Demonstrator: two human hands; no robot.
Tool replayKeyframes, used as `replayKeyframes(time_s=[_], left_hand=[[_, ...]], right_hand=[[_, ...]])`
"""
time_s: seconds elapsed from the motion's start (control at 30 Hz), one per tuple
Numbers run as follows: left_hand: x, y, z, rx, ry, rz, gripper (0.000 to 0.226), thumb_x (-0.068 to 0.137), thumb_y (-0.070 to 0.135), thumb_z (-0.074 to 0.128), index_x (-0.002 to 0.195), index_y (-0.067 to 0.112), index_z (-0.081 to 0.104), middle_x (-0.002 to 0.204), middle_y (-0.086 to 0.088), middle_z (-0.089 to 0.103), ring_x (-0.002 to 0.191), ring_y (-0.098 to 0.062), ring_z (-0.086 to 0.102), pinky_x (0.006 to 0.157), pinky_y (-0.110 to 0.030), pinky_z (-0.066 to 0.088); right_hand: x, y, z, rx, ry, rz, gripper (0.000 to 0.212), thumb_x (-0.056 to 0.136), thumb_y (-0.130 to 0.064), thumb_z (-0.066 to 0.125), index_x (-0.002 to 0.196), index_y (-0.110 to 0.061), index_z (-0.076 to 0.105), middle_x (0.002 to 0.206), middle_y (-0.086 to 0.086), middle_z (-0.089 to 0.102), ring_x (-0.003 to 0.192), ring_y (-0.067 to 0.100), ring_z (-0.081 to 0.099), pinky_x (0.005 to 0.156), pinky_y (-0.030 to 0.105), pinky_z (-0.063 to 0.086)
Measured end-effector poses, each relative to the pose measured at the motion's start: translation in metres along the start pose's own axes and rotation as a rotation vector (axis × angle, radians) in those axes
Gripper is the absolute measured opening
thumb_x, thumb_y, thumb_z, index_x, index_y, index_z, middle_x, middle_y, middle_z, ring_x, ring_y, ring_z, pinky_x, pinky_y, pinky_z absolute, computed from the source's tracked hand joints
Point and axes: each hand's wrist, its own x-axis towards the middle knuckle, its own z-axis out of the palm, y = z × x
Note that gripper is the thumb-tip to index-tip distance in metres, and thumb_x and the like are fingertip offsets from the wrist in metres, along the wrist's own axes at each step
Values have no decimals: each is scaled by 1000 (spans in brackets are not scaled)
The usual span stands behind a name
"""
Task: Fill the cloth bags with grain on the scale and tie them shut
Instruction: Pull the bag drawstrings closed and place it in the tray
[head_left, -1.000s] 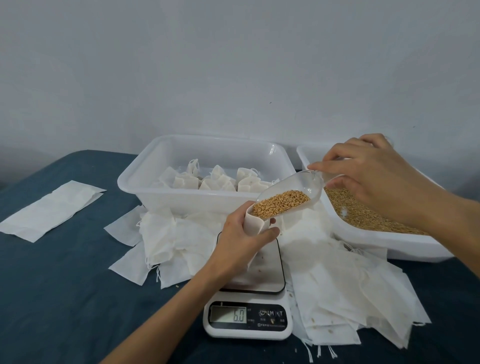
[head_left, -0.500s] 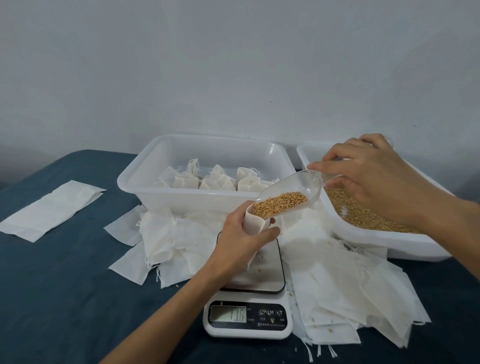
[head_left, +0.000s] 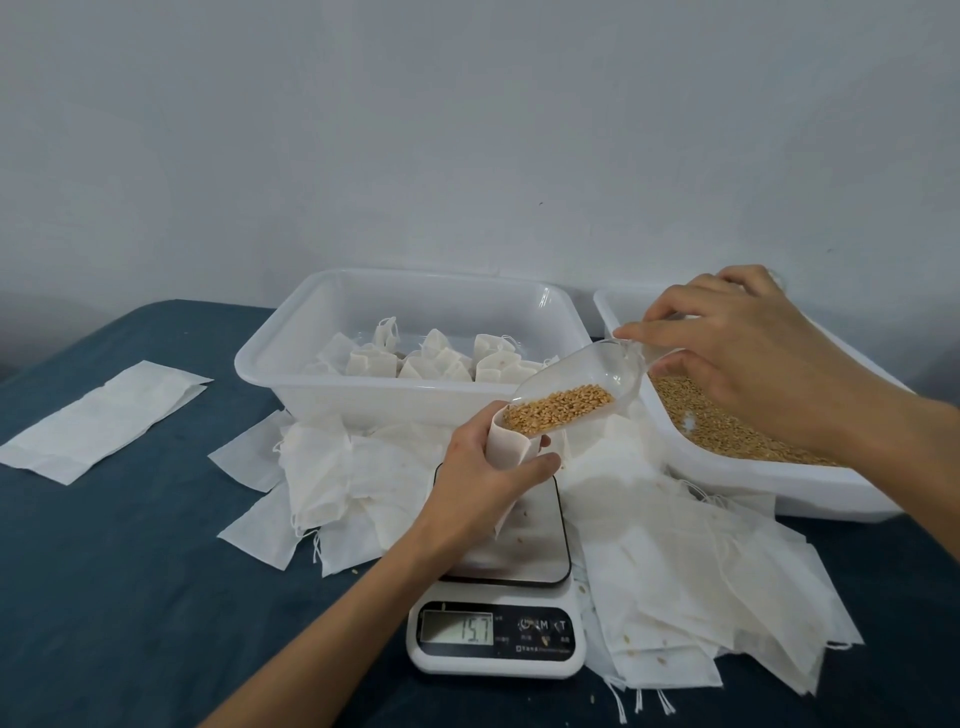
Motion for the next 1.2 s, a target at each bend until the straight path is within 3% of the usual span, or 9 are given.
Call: replayKeyframes(time_s=[0.27, 0.5, 1.03, 1.2], left_hand=[[-1, 2, 0, 2, 5, -5, 33, 84, 30, 82, 115, 30, 70, 105, 6, 77, 98, -15, 73, 79, -28, 57], [-1, 3, 0, -16, 9, -3, 33, 81, 32, 82, 112, 28, 71, 103, 4, 77, 95, -19, 73, 74, -27, 57], [-1, 4, -1, -12, -7, 13, 31, 84, 28, 81, 114, 29, 71, 107, 5, 77, 99, -18, 73, 84, -33, 60], [-1, 4, -1, 2, -1, 21, 26, 86, 26, 81, 110, 29, 71, 105, 6, 77, 95, -17, 73, 78, -28, 60]], right_hand=[[1, 0, 1, -2, 14, -7, 39, 82, -10, 79, 118, -21, 74, 100, -1, 67, 93, 28, 63, 97, 52, 37], [2, -1, 0, -2, 7, -6, 39, 82, -9, 79, 119, -22, 74, 102, 0, 68, 95, 28, 62, 98, 52, 36], [3, 0, 0, -21, 29, -20, 40, 80, -7, 79, 117, -21, 74, 101, 0, 68, 93, 29, 63, 98, 54, 37], [3, 0, 1, -22, 37, -20, 39, 80, -6, 79, 116, -21, 75, 101, 0, 68, 94, 29, 63, 98, 54, 37]])
